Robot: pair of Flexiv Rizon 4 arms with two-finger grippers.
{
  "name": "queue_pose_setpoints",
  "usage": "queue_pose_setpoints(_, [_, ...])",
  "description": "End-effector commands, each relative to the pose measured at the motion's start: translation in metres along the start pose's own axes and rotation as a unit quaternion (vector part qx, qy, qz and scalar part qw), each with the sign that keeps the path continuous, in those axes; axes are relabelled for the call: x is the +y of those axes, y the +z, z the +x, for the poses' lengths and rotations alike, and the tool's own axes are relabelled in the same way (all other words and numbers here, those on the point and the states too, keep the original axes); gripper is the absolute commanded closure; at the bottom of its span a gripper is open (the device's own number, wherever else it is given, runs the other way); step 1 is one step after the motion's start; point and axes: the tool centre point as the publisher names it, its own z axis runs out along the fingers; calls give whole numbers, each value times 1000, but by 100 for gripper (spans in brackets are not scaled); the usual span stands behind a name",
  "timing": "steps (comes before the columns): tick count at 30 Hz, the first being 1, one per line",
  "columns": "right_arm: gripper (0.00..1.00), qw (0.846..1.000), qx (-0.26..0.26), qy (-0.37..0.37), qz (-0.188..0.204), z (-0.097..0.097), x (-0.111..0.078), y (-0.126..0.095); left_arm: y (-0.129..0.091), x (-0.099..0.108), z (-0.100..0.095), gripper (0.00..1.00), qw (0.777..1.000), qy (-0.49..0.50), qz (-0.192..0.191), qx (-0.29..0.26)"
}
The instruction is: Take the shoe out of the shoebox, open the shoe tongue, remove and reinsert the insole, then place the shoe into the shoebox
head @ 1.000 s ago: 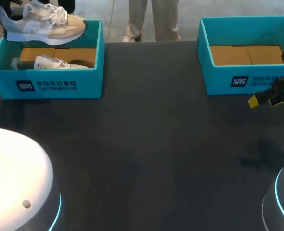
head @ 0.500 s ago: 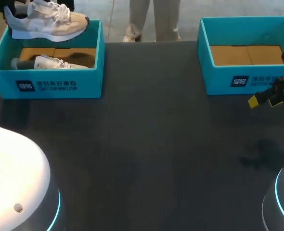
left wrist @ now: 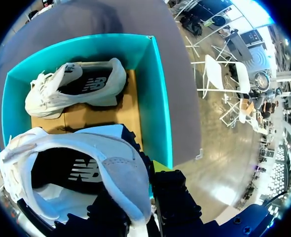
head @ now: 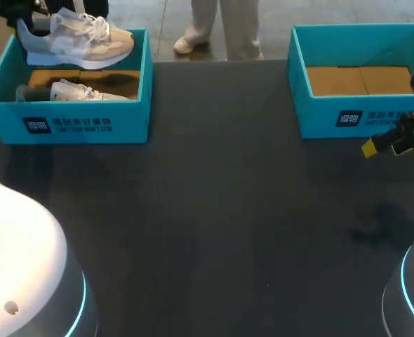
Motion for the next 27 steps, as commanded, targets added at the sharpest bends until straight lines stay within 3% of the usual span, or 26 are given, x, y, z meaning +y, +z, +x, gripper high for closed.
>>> queue_pose_setpoints(1, [0, 1000, -1, 1, 1, 0, 0, 1, 12, 8, -1, 100, 1000, 3, 8, 3])
queue_pose_setpoints(27, [0, 1000, -1, 1, 1, 0, 0, 1, 22, 9, -9, 100, 1000, 18, 5, 5])
